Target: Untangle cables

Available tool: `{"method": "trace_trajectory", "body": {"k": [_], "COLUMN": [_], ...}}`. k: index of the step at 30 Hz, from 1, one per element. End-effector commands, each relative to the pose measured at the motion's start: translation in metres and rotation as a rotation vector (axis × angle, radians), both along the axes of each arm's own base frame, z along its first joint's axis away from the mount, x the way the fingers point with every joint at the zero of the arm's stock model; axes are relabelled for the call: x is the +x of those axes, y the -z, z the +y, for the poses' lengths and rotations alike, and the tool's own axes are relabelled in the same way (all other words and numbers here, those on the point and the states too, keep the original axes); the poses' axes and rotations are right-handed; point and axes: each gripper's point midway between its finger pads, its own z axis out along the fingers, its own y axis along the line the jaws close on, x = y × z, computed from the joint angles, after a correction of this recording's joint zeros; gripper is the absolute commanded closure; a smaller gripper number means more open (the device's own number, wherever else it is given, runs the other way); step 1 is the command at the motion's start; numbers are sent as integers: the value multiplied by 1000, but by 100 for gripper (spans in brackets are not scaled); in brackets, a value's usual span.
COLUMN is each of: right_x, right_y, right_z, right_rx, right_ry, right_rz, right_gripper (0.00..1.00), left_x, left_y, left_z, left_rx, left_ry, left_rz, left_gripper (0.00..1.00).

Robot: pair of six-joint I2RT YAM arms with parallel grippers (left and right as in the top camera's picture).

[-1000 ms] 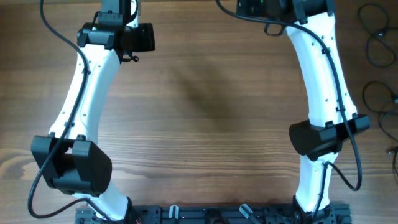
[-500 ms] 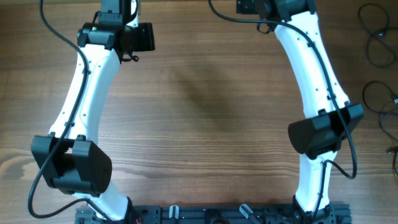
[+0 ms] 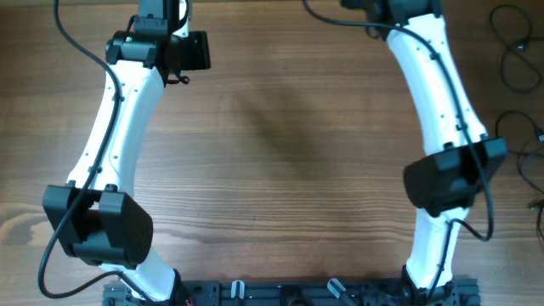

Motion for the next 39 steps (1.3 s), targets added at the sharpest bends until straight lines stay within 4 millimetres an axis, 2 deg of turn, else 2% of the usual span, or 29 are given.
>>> {"method": "trace_trajectory", "body": {"k": [1,4,7,14,17,21,24,29,36,38,39], "right_x": [-27,-48,-65,-71,-78,-85,-89,-94,-94,-95,-95], "right_y": [-11,-15,-12,12,25,36,38,42,44,45,45], "right_z": [-40,-39,-32,-22,-7,33,40,43,34,34,34], "right_rx": [-57,-74,-24,68,132,275,272,274,242,242,242], "right_ry": [78,24,-27,-21,-79,-253,-298,-312,-279,-278,-278], "right_rz": [-40,-106,-125,-67,-6,61,76,105,111,114,114], "right_gripper": [10,0,1,1,1,1,1,1,0,0,0], "left_x": [1,4,4,5,8,8,7,7,8,7,7], "left_y": [-17,-19,-19,-19,-21,-21,-20,-14,-4,-4,-4], "left_z": [6,5,5,9,10,7,6,-6,-16,-16,-16], "left_rx": [45,43,43,60,65,64,62,49,40,41,41], "left_ry": [5,5,5,-9,-19,-13,-9,21,22,22,23], "left_rz": [-53,-65,-67,-72,-85,-85,-81,-68,-47,-47,-45], "left_gripper": [40,40,39,40,40,40,40,40,39,37,31]}}
